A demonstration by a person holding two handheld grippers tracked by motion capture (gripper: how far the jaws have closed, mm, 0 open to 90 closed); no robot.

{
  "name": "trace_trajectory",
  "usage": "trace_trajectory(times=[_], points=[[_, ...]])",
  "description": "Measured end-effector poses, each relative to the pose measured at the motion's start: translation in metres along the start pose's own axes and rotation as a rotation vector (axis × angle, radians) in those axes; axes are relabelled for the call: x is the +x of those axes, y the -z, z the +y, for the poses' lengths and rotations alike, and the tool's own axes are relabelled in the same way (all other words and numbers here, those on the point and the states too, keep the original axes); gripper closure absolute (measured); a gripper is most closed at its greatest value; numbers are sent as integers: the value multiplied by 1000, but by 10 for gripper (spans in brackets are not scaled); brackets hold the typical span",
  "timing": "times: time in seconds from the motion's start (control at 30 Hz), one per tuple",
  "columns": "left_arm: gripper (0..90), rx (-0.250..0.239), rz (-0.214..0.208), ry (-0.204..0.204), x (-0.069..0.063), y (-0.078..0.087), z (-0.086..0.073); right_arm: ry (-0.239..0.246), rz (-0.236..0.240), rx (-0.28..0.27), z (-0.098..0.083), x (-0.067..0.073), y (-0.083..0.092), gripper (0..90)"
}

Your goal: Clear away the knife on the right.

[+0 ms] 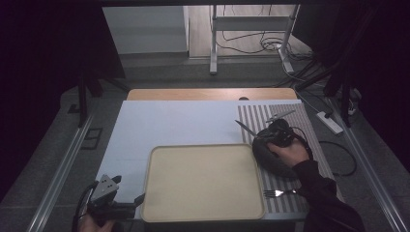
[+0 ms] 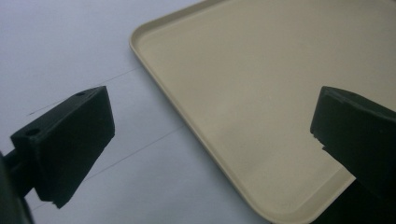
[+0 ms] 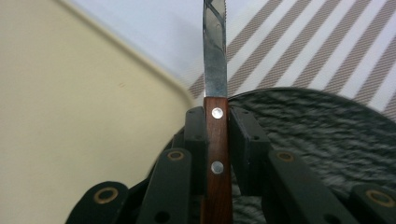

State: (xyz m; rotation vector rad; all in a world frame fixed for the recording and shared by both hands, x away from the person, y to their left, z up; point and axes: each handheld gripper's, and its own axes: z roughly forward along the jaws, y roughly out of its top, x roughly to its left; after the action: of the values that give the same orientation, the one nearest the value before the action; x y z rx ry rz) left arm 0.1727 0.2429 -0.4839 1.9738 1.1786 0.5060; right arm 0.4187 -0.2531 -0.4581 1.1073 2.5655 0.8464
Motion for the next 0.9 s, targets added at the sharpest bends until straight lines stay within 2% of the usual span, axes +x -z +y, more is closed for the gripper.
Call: trace_trajectory(times=[0.4,0.73,0.8,0.9], points=[[0,0,-3,-3,0,0,0,15,36,-4,-13,39,8,781],[0,3,5,-5,-1,0,0,56,68,-14,-21,78,13,781],[0,6,8,-10,-1,0,1,70,74,-17,-26,89,13,781],[0,9,12,-14,-2,0,1,80,79,-10,-29,96,13,781]])
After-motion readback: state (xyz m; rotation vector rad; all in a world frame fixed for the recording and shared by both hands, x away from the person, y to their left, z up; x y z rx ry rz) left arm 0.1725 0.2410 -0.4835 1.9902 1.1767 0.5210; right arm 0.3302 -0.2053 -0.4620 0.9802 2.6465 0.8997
